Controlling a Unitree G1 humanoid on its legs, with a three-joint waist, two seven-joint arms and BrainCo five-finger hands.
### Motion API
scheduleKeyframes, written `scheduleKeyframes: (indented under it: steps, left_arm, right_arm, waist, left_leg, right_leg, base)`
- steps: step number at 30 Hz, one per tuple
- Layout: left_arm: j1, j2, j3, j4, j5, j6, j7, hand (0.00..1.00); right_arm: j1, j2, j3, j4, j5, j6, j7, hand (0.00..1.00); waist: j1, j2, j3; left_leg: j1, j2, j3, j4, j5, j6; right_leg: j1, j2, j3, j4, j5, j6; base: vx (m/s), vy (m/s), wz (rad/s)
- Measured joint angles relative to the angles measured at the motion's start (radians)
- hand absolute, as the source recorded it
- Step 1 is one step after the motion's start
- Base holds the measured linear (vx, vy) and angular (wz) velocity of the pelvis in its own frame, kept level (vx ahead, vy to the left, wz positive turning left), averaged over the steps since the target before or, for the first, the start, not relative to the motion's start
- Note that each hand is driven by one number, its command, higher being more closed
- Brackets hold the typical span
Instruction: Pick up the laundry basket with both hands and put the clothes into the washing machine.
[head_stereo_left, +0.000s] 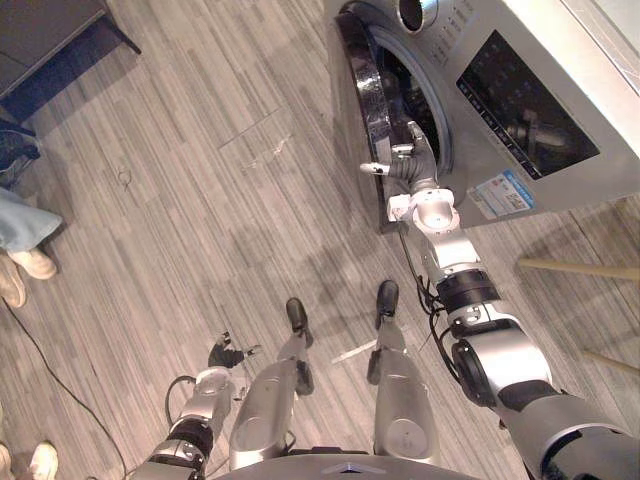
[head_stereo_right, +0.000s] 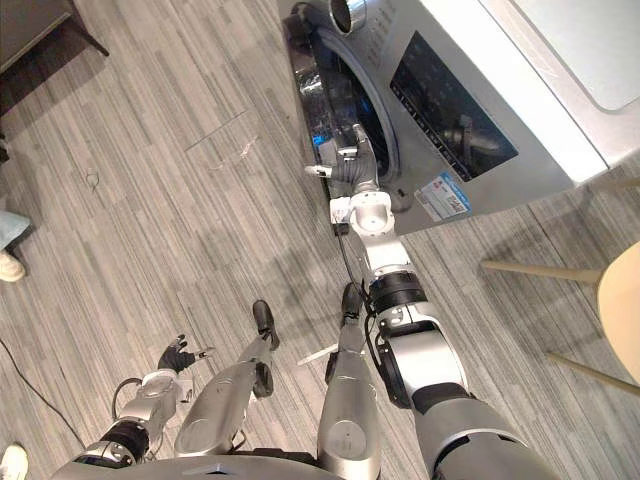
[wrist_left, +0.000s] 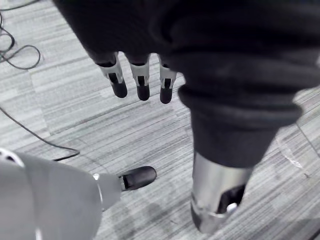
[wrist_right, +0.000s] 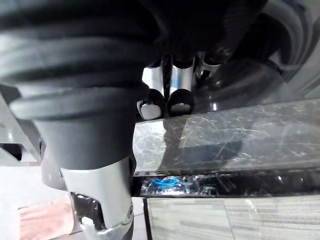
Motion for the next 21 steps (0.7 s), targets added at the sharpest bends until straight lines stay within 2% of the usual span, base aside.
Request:
scheduleKeyframes:
  steps: [3,6,7,10,14,15,16,18,21]
  left_arm:
    - [0.003,-0.001,0.000,0.007,0.000,0.004,-0.001,0.00]
    - [0.022,-0.001,0.008,0.011,0.001,0.007,0.000,0.00]
    - [0.024,-0.002,0.019,0.020,0.001,0.011,0.000,0.00]
    - [0.025,-0.006,0.055,0.017,0.002,0.015,0.003,0.00]
    - [0.024,0.004,0.090,0.014,0.007,0.019,0.011,0.00]
    - [0.024,0.009,0.093,0.012,0.017,0.020,0.016,0.00]
    - [0.024,0.009,0.098,0.009,0.023,0.021,0.017,0.00]
    - [0.023,0.011,0.108,0.006,0.025,0.023,0.018,0.00]
    - [0.022,0.013,0.113,0.005,0.048,0.024,0.019,0.00]
  right_arm:
    - [0.032,0.003,0.026,-0.021,0.000,0.010,0.002,0.00]
    - [0.144,0.017,0.128,-0.115,0.009,0.026,0.022,0.00]
    - [0.204,0.033,0.191,-0.131,0.009,0.031,0.058,0.00]
    - [0.273,0.092,0.258,-0.131,0.015,0.031,0.122,0.00]
    - [0.290,0.165,0.276,-0.135,0.030,0.025,0.158,0.00]
    - [0.298,0.171,0.274,-0.145,0.030,0.019,0.159,0.00]
    - [0.308,0.172,0.272,-0.155,0.030,0.019,0.159,0.00]
    - [0.363,0.169,0.240,-0.201,0.030,0.018,0.159,0.00]
    - [0.424,0.167,0.199,-0.233,0.030,0.011,0.158,0.00]
  waist:
    - [0.005,0.000,0.000]
    - [0.009,-0.001,0.000]
    - [0.007,-0.001,0.000]
    - [0.003,-0.005,-0.003]
    - [0.005,-0.045,-0.021]
    - [0.006,-0.068,-0.032]
    - [0.008,-0.078,-0.037]
    - [0.009,-0.115,-0.056]
    - [0.004,-0.135,-0.067]
  left_leg:
    - [-0.009,0.005,-0.022,-0.001,0.010,-0.004]
    - [-0.004,0.007,-0.024,-0.001,0.015,-0.011]
    - [0.008,0.008,-0.026,-0.001,0.015,-0.011]
    - [0.043,0.012,-0.035,-0.001,0.012,-0.012]
    - [0.063,0.015,-0.030,0.000,0.007,-0.013]
    - [0.065,0.015,-0.023,0.005,0.005,-0.011]
    - [0.068,0.014,-0.019,0.005,0.003,-0.011]
    - [0.085,0.015,0.001,0.005,-0.005,-0.011]
    - [0.110,0.016,0.026,0.005,-0.015,-0.009]
  right_leg:
    - [0.003,0.002,-0.024,0.000,-0.001,0.000]
    - [0.011,0.004,-0.028,0.000,-0.001,0.000]
    - [0.025,0.005,-0.033,0.000,0.001,0.001]
    - [0.070,0.008,-0.052,0.000,-0.006,0.006]
    - [0.090,0.012,-0.048,-0.001,-0.013,0.011]
    - [0.089,0.012,-0.042,-0.001,-0.012,0.010]
    - [0.090,0.012,-0.037,-0.001,-0.012,0.010]
    - [0.095,0.013,-0.018,-0.001,-0.012,0.010]
    - [0.105,0.016,0.007,-0.001,-0.013,0.011]
  base:
    - [-0.04,-0.004,0.20]
    - [0.00,0.000,0.02]
    - [0.04,0.011,0.04]
    - [0.08,0.011,0.12]
    - [0.08,0.001,0.01]
    - [0.08,0.010,-0.07]
    - [0.10,0.016,-0.16]
    - [0.09,0.013,-0.22]
    - [0.09,0.009,-0.28]
